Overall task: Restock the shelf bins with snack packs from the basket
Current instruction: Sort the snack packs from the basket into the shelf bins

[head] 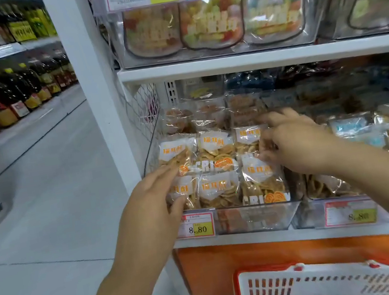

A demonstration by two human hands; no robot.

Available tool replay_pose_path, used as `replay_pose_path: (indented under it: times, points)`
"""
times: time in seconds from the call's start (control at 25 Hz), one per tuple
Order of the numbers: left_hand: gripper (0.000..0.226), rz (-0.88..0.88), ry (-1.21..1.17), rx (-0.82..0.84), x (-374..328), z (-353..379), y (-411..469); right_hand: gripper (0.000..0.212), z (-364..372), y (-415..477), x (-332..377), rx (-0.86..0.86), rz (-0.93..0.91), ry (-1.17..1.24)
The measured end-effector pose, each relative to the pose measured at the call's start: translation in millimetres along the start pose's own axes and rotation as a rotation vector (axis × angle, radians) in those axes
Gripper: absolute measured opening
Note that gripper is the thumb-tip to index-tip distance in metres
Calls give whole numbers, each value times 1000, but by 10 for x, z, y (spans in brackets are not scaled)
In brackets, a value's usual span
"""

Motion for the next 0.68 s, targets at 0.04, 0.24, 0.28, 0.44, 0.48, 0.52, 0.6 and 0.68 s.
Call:
replay_pose_path:
  times: [0.04, 0.24, 0.28, 0.44, 0.48, 0.52, 0.6, 0.68]
  points:
    - [59, -1, 6, 11, 9, -1, -6, 17, -20, -25, -10, 3, 0, 6]
    - [62, -36, -23, -3, 35, -46, -36, 26, -187, 8, 302, -136, -94, 27]
    - [62, -40, -30, -14, 47, -58, -39, 27, -153, 60, 438, -110, -135, 49]
    - [62, -72, -56, -12, 55, -68, -55, 27, 74, 196, 558, -28, -140, 161]
    - [62, -77, -45, -9, 63, -70, -57, 25, 87, 199, 489, -32, -104, 245]
    - [62, -83, -37, -10, 68, -71, -62, 22, 83, 180, 442, -27, -89, 287]
    - [63, -94, -52, -11, 68, -66, -67, 20, 58, 137, 408, -5, -96, 278]
    - [66, -110, -95, -11, 73, -69, -62, 18, -33, 132, 490, -54, -122, 304]
Point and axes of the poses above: each hand's wrist, its own y-axis towards the middle knuckle, its own z-axis out of the palm, x = y × z, the point moved 6 cm from there along y, towards the middle knuckle, and after that the axes turned 5 degrees about -y, right-handed, at the moved point
